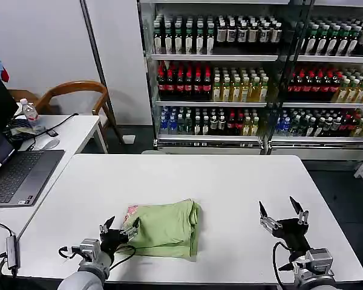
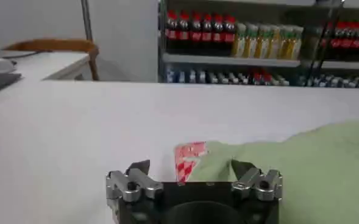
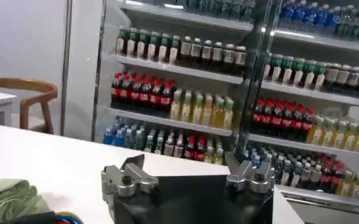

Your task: Fold and organize the clothes.

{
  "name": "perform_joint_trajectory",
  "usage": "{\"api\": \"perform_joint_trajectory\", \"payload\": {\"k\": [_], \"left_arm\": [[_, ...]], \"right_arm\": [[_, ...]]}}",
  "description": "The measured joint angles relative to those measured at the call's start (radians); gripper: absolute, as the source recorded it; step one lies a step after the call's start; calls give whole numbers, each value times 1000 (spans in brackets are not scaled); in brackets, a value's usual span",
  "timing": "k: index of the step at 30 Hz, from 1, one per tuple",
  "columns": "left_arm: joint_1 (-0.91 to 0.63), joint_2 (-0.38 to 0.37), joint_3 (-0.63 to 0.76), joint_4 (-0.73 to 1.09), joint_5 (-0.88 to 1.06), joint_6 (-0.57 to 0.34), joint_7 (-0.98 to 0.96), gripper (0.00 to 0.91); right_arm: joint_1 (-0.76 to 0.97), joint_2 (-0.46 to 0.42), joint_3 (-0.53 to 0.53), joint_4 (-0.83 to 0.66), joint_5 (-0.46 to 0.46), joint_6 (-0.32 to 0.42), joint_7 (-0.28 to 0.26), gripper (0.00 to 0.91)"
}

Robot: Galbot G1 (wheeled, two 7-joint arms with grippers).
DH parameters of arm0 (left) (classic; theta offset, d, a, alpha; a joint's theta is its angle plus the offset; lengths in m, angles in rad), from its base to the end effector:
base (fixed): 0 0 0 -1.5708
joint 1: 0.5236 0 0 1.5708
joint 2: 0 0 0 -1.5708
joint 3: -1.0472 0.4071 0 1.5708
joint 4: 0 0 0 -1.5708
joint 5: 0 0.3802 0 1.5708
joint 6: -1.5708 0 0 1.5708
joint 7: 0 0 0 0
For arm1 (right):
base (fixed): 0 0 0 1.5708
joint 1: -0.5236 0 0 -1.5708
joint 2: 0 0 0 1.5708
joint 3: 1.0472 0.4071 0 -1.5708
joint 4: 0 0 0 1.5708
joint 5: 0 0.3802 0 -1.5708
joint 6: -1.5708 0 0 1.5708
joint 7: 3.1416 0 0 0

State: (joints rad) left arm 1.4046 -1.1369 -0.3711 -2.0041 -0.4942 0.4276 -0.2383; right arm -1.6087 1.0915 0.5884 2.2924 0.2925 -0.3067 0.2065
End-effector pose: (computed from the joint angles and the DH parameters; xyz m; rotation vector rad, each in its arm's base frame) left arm 0.2332 0.0565 -0.3503 -0.1342 -2.6760 0.0354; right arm 0.1720 -0.0883 -0.2616 0.0425 -2.9780 0.2781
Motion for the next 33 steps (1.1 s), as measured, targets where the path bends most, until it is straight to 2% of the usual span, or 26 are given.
{"api": "perform_joint_trajectory", "payload": {"k": [6, 7, 8, 33], "left_arm": [[-12, -7, 11, 37, -1, 2, -18, 907], [-12, -8, 13, 42, -3, 2, -20, 252], [-11, -8, 16, 45, -4, 3, -21, 40], [-10, -35, 55, 59, 1, -8, -3, 40]], "right_arm": [[6, 2, -8, -2, -4, -2, 0, 907], [6, 2, -9, -3, -4, -2, 0, 907], [7, 2, -10, -3, -4, -3, 0, 907], [18, 8, -19, -18, -5, -2, 1, 907]]}}
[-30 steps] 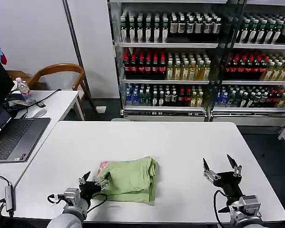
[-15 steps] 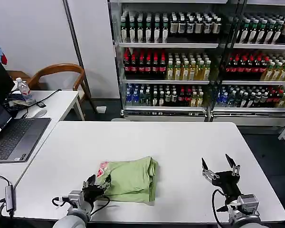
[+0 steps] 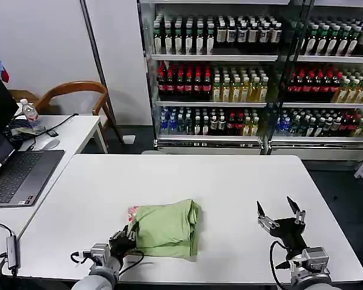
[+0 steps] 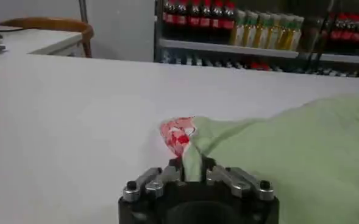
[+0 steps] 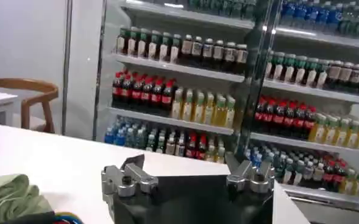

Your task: Fold and organize the clothes.

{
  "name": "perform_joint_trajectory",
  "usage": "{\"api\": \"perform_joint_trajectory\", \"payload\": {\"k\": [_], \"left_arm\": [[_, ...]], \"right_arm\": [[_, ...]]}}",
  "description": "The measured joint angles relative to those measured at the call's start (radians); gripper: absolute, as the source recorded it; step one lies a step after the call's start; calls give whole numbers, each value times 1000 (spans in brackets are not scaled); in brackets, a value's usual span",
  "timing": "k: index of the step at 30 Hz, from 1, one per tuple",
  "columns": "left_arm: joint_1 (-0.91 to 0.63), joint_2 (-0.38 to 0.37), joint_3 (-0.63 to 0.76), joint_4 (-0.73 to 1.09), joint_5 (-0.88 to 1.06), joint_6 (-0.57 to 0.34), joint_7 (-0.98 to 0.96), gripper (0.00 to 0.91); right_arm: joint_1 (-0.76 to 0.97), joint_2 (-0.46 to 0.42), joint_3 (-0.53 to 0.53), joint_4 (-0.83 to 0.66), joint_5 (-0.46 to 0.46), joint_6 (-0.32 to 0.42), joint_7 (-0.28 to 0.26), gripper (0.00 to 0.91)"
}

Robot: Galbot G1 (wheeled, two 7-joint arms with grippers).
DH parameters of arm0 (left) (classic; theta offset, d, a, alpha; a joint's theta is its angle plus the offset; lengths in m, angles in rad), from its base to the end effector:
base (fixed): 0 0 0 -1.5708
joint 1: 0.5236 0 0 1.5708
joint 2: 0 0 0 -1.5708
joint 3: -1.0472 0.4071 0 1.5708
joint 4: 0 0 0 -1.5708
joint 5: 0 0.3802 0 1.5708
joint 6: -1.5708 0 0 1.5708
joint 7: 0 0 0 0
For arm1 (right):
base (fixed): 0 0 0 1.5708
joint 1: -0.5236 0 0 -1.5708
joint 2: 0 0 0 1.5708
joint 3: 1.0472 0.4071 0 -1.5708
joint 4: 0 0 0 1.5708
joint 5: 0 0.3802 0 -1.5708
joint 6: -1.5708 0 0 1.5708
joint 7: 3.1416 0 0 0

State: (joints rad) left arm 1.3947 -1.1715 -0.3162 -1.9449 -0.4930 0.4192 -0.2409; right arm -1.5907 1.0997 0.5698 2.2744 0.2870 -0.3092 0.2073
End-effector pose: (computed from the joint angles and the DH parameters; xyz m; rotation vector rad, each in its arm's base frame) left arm 0.2318 0.0371 -0.3769 -0.1583 -2.6179 0.0767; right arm 0.1768 -0.0851 -0.2674 0.0448 -2.9718 0.2683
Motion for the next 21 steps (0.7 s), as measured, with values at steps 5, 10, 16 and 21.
{"api": "perform_joint_trajectory", "payload": {"k": [5, 10, 16, 21], "left_arm": [[-7, 0, -6, -8, 1, 4, 9, 30], [-14, 19, -45, -59, -23, 25, 11, 40], [-2, 79, -170, -131, -114, 72, 26, 40], [26, 159, -316, -144, -220, 105, 39, 30]], "right_arm": [[7, 0, -7, -2, -3, 0, 0, 907], [19, -6, -16, -10, -3, 0, 0, 907], [35, -10, -33, -23, -2, 1, 0, 907], [55, -16, -52, -34, 0, 2, 0, 907]]}}
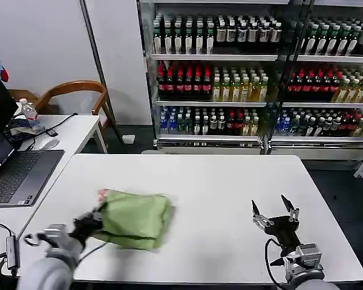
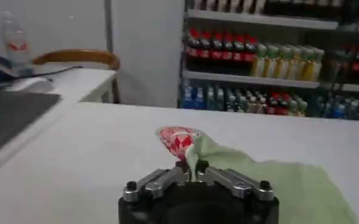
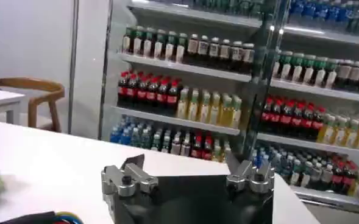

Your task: Fold and organize the clothes.

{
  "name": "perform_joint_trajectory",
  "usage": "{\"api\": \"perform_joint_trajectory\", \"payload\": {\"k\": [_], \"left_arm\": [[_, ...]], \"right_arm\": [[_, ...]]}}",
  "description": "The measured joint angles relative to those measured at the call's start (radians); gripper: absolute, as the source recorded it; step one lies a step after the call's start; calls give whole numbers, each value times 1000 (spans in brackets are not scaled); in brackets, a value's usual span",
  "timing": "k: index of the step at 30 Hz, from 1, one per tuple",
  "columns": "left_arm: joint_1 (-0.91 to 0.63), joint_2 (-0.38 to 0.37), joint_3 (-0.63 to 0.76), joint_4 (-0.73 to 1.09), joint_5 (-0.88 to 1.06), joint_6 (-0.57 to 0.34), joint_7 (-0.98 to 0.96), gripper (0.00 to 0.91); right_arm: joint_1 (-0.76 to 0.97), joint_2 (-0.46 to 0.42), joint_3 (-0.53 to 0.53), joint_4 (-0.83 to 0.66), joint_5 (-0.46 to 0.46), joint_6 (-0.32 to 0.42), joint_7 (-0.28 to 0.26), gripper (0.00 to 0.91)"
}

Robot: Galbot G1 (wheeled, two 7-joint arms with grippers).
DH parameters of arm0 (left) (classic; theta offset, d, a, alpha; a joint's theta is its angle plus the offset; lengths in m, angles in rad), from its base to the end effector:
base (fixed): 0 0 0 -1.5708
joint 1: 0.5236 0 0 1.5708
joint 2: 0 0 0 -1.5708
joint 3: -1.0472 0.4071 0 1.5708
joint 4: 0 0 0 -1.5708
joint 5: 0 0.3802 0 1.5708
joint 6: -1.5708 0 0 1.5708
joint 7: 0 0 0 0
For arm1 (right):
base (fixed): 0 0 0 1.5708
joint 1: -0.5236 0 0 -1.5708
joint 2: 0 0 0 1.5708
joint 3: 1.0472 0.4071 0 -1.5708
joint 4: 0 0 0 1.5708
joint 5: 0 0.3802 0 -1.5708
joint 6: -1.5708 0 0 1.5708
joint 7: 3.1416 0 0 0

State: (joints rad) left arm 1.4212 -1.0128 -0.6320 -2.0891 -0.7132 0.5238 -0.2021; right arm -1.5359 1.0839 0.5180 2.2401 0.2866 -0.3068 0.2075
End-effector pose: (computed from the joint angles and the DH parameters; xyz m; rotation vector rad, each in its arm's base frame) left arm 0.2447 0.1461 -0.2751 -0.0432 -2.7191 0.0882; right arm 0.1919 -0.0786 -0.2743 0.0950 -2.9765 0.2698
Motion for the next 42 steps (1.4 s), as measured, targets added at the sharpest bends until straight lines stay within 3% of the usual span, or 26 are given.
{"api": "perform_joint_trajectory", "payload": {"k": [12, 17, 20, 23, 30, 39, 40, 42], "left_arm": [[168, 281, -404, 18, -203, 37, 11, 40], [186, 326, -467, -25, -198, 41, 16, 40], [170, 291, -440, -71, -134, 39, 32, 40], [152, 208, -361, -86, -9, 20, 47, 40], [88, 8, -9, -49, 266, -36, 67, 40], [-22, -152, 298, 11, 431, -68, 68, 50], [-36, -165, 319, 20, 442, -71, 65, 907], [-62, -187, 351, 37, 455, -75, 61, 907]], "right_arm": [[57, -12, -51, -22, 15, 16, 0, 907], [59, -5, -56, -32, 10, 17, 0, 907], [56, -5, -54, -37, 6, 17, -1, 907], [52, -8, -47, -38, 5, 16, -1, 907], [38, 0, -28, -46, 0, 16, -1, 907], [36, -3, -1, -40, 0, 13, -2, 907], [34, -4, 2, -39, 0, 13, -2, 907], [28, -6, 9, -36, 1, 13, -3, 907]]}}
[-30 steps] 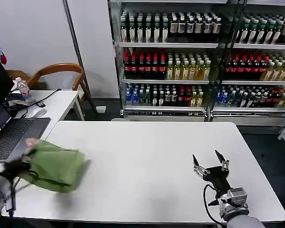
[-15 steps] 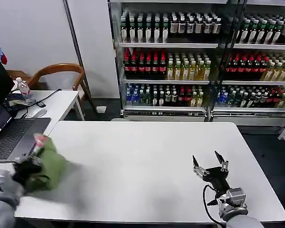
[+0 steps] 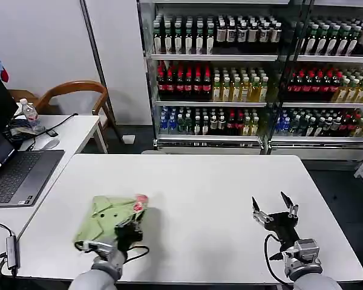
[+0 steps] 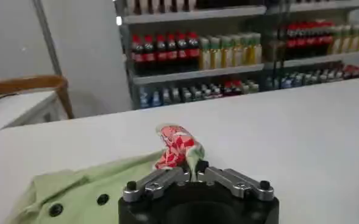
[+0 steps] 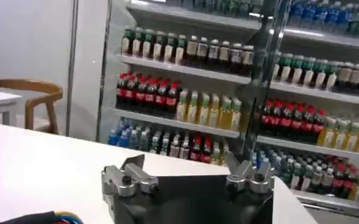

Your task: Fold and organize the clothes.

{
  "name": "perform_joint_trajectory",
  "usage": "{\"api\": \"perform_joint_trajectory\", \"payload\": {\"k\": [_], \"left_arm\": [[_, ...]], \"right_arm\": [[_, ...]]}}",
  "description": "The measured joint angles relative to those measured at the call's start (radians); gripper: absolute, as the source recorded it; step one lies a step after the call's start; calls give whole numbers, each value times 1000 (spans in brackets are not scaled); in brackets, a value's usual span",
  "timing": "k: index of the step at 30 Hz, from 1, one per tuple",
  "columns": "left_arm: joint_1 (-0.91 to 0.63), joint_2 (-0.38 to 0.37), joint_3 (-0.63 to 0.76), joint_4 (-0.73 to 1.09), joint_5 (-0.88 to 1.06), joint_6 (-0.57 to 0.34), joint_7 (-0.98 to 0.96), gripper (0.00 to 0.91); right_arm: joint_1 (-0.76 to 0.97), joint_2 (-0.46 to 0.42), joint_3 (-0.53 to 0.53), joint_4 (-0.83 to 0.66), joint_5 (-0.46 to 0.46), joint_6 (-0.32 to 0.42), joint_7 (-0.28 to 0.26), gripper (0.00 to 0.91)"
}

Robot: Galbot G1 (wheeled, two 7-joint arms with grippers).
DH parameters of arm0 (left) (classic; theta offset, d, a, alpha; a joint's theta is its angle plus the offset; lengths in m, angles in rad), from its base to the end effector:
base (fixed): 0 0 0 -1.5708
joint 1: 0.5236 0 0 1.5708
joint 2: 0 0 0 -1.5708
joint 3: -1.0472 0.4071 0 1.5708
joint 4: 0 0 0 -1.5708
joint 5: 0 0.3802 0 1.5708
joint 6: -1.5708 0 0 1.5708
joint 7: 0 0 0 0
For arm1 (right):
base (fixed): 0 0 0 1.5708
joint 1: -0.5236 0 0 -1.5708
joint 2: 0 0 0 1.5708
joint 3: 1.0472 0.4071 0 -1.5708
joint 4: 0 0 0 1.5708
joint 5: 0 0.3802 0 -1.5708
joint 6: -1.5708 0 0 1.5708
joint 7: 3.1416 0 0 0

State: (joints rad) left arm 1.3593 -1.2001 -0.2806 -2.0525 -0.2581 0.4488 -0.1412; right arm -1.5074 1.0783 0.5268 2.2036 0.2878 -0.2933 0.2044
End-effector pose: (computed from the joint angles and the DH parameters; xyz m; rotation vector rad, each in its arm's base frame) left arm 0.2361 0.0081 -0.3332 -0.3235 -2.7578 -0.1435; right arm 0.2036 -0.0870 -0.2796 0.0707 -2.9863 0.2863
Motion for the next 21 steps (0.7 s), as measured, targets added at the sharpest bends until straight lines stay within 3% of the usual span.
{"api": "perform_joint_trajectory", "payload": {"k": [10, 21], "left_arm": [[-112, -49, 78, 44, -6, -32, -38, 907], [-113, -29, 59, -31, -71, -118, -4, 907]], "right_arm": [[-6, 4, 19, 8, 2, 1, -1, 907], [21, 13, -3, -1, -7, 1, -20, 907]]}}
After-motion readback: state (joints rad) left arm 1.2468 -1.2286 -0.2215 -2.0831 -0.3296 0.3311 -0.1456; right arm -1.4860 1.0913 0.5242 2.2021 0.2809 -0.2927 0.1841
